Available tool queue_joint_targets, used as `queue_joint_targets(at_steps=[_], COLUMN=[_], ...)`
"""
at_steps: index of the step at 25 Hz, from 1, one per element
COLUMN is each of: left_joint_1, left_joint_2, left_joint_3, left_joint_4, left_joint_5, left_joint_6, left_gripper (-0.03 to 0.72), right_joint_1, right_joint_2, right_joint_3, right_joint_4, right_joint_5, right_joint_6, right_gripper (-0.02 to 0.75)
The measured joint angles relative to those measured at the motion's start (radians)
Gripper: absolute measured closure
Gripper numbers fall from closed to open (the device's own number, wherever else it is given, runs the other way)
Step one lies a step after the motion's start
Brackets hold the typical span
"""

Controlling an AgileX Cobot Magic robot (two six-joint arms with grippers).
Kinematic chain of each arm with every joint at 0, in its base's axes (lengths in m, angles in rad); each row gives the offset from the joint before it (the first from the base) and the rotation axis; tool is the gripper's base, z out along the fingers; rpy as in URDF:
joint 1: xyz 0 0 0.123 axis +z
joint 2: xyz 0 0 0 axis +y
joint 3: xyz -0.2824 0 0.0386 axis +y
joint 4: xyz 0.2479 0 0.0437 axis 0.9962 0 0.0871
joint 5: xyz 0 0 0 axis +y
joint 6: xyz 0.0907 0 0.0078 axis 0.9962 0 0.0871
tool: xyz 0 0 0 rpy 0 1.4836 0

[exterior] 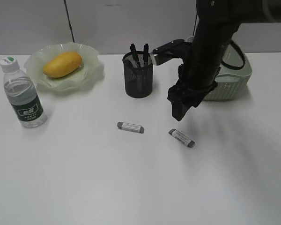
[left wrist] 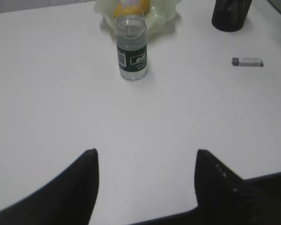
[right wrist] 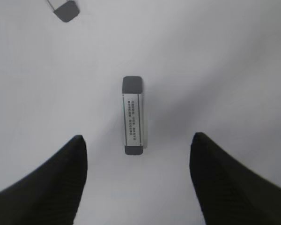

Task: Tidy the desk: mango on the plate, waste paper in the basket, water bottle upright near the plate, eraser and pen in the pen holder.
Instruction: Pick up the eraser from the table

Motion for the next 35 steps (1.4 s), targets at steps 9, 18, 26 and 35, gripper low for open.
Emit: queue_joint_targets(at_steps=[9, 18, 26, 35], left_joint_1=[0.000, 0.000, 0.000, 0.000], left_joint_2=[0.000, 0.000, 0.000, 0.000], left_joint_3=[0.041, 0.041, 0.041, 0.041], left_joint_4=[-0.019, -0.020, -0.021, -0.021], left_joint_5=[-0.088, -0.088, -0.088, -0.088], left_joint_6=[0.006, 0.006, 0.006, 0.006], left_gripper=[0.197, 0.198, 0.198, 0.198], right_joint_1=[0.005, 0.005, 0.005, 0.005], right_joint_2=[0.093, 0.167, 0.168, 0.181], right_joint_3=[0.000, -0.004, -0.004, -0.007], right_joint_4=[-0.017, -0.030, -0.031, -0.032], right_joint_5=[-0.045, -0.056, -0.075, -0.062], right_joint_6=[-0.005, -0.006, -0.006, 0.012], right_gripper=[0.227, 0.265, 0.333, 0.410])
